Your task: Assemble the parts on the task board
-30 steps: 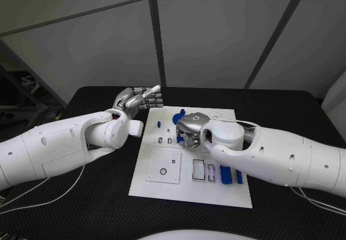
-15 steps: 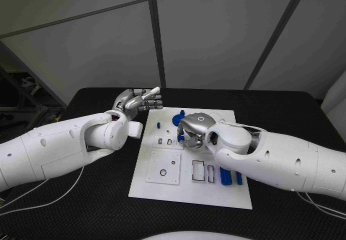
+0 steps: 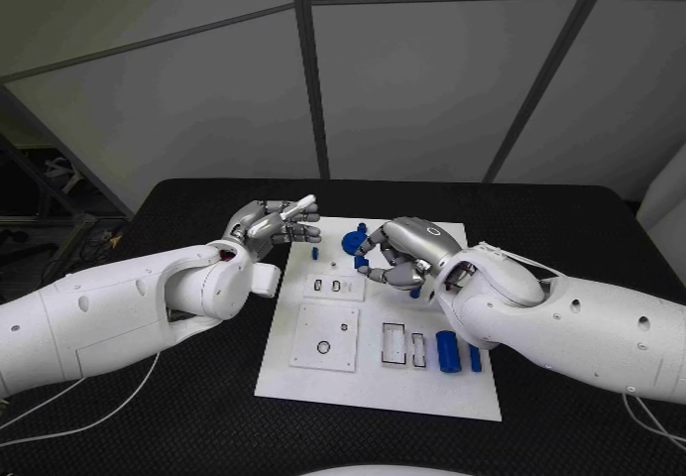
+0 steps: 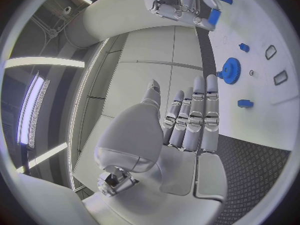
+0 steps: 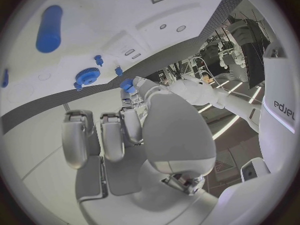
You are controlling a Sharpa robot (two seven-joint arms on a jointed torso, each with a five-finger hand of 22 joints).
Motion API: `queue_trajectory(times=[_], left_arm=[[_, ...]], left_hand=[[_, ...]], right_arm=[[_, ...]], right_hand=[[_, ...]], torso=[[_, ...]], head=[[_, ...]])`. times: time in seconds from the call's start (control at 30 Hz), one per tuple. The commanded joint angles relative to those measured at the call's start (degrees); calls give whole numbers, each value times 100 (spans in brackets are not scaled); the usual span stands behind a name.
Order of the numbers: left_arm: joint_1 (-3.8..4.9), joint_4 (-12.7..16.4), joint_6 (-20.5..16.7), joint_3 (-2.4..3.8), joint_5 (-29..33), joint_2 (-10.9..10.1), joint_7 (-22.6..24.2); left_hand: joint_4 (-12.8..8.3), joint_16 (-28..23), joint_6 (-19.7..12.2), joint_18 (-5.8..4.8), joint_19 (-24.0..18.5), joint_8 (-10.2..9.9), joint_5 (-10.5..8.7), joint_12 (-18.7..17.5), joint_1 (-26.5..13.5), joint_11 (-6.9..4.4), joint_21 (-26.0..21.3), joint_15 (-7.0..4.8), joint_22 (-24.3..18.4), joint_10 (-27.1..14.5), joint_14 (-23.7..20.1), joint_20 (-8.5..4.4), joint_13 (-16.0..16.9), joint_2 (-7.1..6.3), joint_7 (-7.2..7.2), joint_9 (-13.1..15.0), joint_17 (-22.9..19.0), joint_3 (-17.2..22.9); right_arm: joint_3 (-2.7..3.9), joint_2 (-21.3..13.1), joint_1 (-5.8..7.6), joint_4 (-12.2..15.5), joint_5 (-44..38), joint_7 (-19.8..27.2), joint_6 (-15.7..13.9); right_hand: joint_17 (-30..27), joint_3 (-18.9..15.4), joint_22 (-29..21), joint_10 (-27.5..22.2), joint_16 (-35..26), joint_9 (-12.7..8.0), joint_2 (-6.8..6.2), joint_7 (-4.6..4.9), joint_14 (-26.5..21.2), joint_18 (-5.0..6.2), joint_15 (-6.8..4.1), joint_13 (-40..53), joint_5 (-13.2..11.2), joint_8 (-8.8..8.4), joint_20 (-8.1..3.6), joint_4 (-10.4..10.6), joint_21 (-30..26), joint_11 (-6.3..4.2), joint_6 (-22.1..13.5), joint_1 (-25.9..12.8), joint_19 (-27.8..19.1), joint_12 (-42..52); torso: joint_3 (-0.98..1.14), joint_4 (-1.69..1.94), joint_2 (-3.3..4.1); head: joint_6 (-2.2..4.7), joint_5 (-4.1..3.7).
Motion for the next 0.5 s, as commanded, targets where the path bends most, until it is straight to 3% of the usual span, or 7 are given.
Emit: queue_trajectory(times=[0.03,0.13,0.2,0.3,0.4,0.47,0.5], left_arm=[[-74,88,181,-1,-73,-41,-171],[-159,166,338,-3,-200,-68,-352],[-218,224,499,-4,-317,-73,-519],[-277,297,714,-5,-488,-64,-739],[-324,368,891,-5,-605,-36,-944],[-348,402,1006,-5,-622,-4,-1063],[-361,420,1083,-6,-591,25,-1134]], left_hand=[[89,412,69,-96,337,23,41,49,-118,-67,289,-130,153,165,443,-130,40,43,-42,7,231,-52],[355,978,159,-102,630,38,40,132,-443,-172,675,-239,379,388,821,-259,115,210,-102,14,562,-140],[494,1366,261,-115,685,67,47,245,-589,-235,925,-305,544,603,853,-327,208,278,-157,24,826,-199],[694,1944,344,-133,618,82,10,461,-806,-315,1259,-392,790,831,709,-393,382,350,-229,26,1254,-321],[891,2649,408,-129,504,99,-5,909,-989,-434,1645,-446,1083,1144,556,-459,697,406,-299,30,1767,-473],[1011,3615,427,-129,479,105,33,1215,-1105,-476,1910,-481,1297,1259,710,-497,920,433,-356,33,2701,-557],[1068,4900,427,-283,416,101,2,1903,-1043,-506,2860,-588,2237,846,490,-514,1557,399,-354,36,3843,-689]], right_arm=[[2,-202,7,196,939,945,-768],[1,-397,7,367,1258,1266,-956],[0,-522,7,488,1459,1465,-1047],[-1,-656,7,629,1640,1652,-1119],[-2,-750,7,740,1764,1787,-1163],[-2,-779,6,781,1816,1841,-1177],[-3,-785,5,796,1841,1869,-1183]], right_hand=[[940,-5,1239,25,38,40,-13,-76,472,-54,-34,349,38,5,-34,39,37,-7,104,-53,364,-25],[943,-13,1246,21,40,40,-27,-77,472,-56,-34,343,53,2,-34,45,41,-8,104,-69,370,-32],[946,-15,1248,17,41,40,-36,-78,473,-57,-35,338,82,-1,-35,45,42,-10,105,-76,371,-39],[952,-23,1255,18,43,41,-58,-79,474,-59,-38,338,161,-8,-38,44,46,-11,106,-92,377,-42],[960,-30,1265,21,47,42,-69,-79,476,-61,-38,340,207,-14,-39,44,52,-11,107,-102,385,-42],[960,-33,1264,22,47,42,-72,-79,476,-61,-38,341,222,-15,-39,43,52,-12,108,-105,384,-41],[959,-34,1264,21,46,42,-73,-79,475,-61,-38,340,225,-16,-39,43,52,-11,107,-106,384,-42]], torso=[[1,-11,-3],[3,-7,-12],[4,3,-18],[-2,8,-9],[-9,0,0],[-9,-3,0],[-11,0,3]], head=[[76,9],[145,4],[186,-8],[245,-16],[297,-31],[312,-35],[331,-39]])
